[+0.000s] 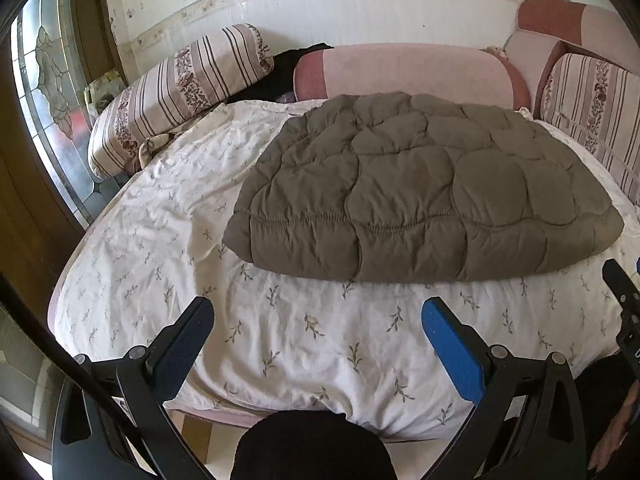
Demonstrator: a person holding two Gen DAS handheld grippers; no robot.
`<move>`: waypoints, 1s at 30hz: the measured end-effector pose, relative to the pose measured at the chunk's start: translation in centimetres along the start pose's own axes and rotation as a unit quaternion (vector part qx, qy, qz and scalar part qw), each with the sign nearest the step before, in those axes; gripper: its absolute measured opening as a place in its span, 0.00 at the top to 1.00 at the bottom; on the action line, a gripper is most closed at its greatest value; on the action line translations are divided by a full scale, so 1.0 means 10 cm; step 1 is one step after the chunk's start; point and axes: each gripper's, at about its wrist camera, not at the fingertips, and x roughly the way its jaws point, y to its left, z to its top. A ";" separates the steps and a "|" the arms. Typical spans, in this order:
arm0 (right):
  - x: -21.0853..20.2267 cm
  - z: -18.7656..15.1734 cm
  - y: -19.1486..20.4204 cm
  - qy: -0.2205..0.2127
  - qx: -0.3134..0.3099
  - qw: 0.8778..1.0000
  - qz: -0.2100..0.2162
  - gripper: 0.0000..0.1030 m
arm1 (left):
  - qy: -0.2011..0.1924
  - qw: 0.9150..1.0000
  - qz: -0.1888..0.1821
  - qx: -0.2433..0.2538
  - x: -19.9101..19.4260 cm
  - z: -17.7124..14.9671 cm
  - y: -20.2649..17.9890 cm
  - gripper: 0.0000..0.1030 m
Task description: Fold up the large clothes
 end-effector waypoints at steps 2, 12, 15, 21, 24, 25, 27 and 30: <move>-0.01 -0.01 0.01 -0.002 -0.001 1.000 -0.001 0.18 | 0.002 1.000 0.001 0.001 0.02 -0.01 -0.01 0.00; 0.00 -0.01 0.06 -0.004 -0.008 1.000 -0.004 0.17 | 0.013 1.000 0.001 -0.002 0.10 -0.05 0.03 0.00; -0.01 -0.01 0.06 -0.004 -0.010 1.000 -0.004 0.17 | 0.014 1.000 0.000 -0.002 0.10 -0.07 0.03 0.00; -0.02 -0.02 0.06 -0.006 -0.010 1.000 -0.006 0.16 | 0.014 1.000 -0.001 -0.002 0.11 -0.08 0.03 0.00; -0.02 -0.02 0.06 -0.006 -0.011 1.000 -0.006 0.16 | 0.014 1.000 -0.002 -0.003 0.11 -0.07 0.03 0.00; -0.03 -0.02 0.06 -0.006 -0.011 1.000 -0.006 0.16 | 0.014 1.000 -0.001 -0.002 0.11 -0.07 0.03 0.00; -0.02 -0.02 0.06 -0.006 -0.011 1.000 -0.006 0.16 | 0.014 1.000 -0.002 -0.002 0.11 -0.08 0.03 0.00; -0.04 -0.02 0.06 -0.008 -0.011 1.000 -0.006 0.15 | 0.014 1.000 -0.002 -0.002 0.10 -0.07 0.03 0.00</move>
